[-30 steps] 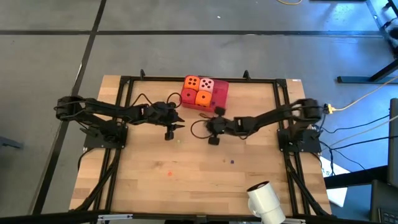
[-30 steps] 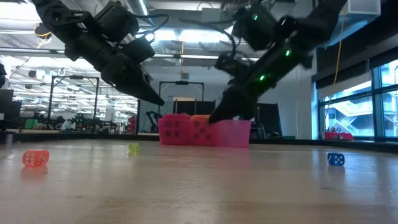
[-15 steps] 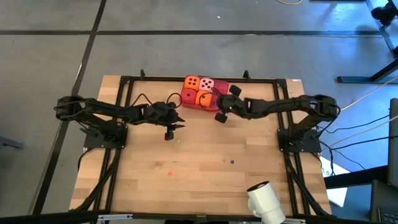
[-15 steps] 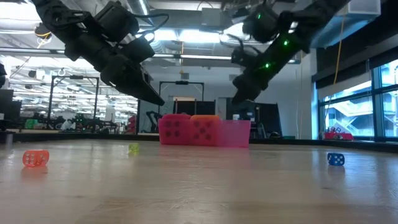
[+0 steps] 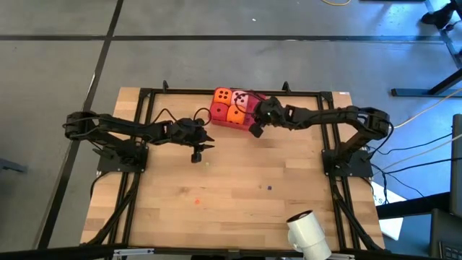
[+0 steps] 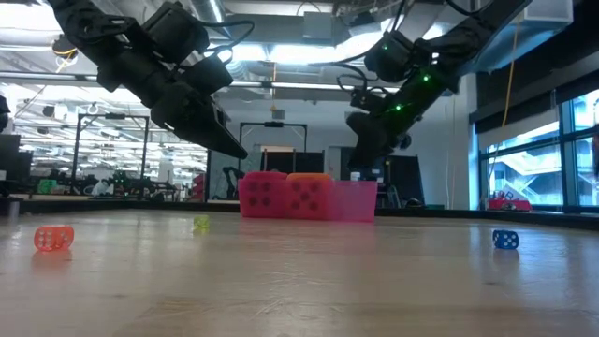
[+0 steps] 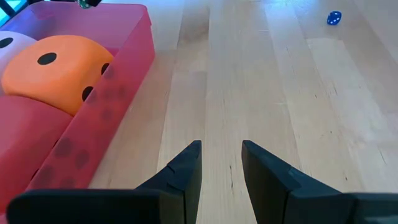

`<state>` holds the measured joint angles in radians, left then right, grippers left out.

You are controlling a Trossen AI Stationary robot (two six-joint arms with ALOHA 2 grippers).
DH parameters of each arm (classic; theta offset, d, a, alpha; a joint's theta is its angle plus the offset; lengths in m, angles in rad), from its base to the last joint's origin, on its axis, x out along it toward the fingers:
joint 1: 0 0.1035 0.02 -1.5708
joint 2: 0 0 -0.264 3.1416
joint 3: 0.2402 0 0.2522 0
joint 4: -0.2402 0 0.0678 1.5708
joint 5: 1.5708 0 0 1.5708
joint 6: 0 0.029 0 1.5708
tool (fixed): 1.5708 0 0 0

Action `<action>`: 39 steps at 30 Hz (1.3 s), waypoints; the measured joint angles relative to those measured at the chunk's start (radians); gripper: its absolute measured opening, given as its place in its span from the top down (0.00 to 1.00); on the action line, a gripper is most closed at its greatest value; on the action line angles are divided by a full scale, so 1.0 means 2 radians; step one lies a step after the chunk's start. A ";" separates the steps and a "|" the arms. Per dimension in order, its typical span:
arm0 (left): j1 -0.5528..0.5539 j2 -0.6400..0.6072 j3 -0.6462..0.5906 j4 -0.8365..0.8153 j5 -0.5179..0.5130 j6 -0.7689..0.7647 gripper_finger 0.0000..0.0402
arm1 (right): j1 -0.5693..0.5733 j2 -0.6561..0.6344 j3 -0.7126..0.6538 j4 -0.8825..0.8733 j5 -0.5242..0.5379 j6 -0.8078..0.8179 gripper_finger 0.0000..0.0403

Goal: Pick & Place Dice
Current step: Put the small green die into the red bin, then put the small blue die into the red bin

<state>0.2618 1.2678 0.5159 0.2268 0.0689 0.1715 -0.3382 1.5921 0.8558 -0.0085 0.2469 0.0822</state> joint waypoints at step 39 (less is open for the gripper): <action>0.000 0.000 0.000 0.000 0.002 -0.001 0.73 | -0.005 0.000 0.000 -0.041 -0.043 -0.038 0.61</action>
<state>0.2615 1.2678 0.5159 0.2261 0.0727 0.1688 -0.3489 1.5925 0.8566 -0.0895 0.1617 0.0057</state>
